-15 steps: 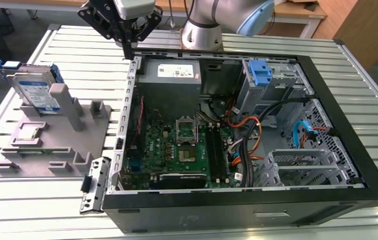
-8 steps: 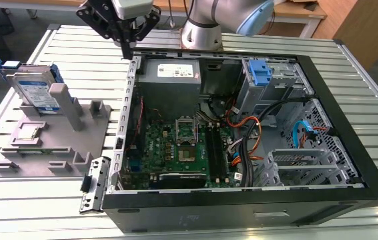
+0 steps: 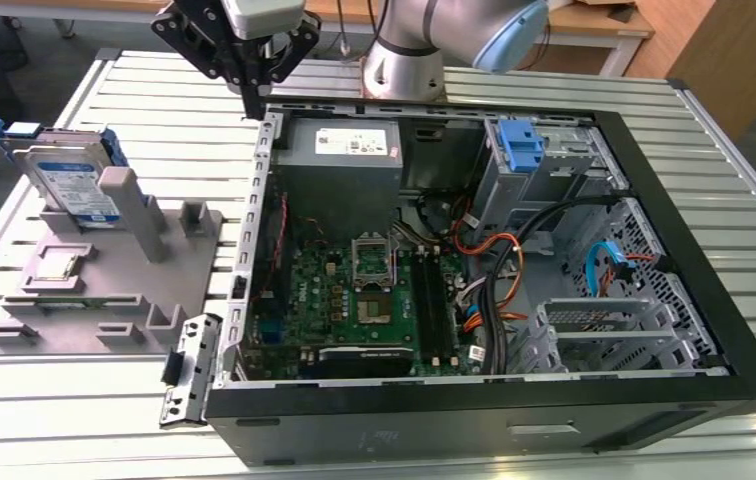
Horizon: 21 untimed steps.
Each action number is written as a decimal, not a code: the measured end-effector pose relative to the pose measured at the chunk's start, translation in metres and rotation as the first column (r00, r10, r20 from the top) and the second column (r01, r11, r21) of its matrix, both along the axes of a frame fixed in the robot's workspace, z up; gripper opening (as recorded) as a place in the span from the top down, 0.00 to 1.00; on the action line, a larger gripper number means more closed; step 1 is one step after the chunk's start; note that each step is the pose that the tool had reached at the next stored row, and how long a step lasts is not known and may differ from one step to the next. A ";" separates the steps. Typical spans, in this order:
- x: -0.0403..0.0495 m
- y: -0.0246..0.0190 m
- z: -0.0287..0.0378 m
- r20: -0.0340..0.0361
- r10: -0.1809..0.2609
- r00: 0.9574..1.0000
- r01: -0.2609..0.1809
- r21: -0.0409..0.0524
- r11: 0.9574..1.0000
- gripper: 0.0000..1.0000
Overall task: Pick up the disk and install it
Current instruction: 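Reach for the disk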
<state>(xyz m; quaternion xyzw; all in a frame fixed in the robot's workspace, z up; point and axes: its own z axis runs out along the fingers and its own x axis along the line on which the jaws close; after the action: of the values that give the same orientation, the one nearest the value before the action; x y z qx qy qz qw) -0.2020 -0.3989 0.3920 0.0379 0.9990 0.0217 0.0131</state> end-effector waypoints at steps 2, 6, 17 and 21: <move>0.0000 0.0000 0.0000 0.000 0.000 1.000 0.000 0.000 1.000 0.90; -0.0016 0.0000 0.0000 0.000 0.000 1.000 0.000 0.000 1.000 0.90; -0.0129 0.0000 -0.0013 0.000 0.000 1.000 0.000 0.000 1.000 0.90; -0.0170 0.0000 -0.0017 0.000 0.000 1.000 0.000 0.000 1.000 0.90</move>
<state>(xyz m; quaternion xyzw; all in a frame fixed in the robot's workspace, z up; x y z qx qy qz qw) -0.2190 -0.3989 0.3903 0.0379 0.9990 0.0217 0.0131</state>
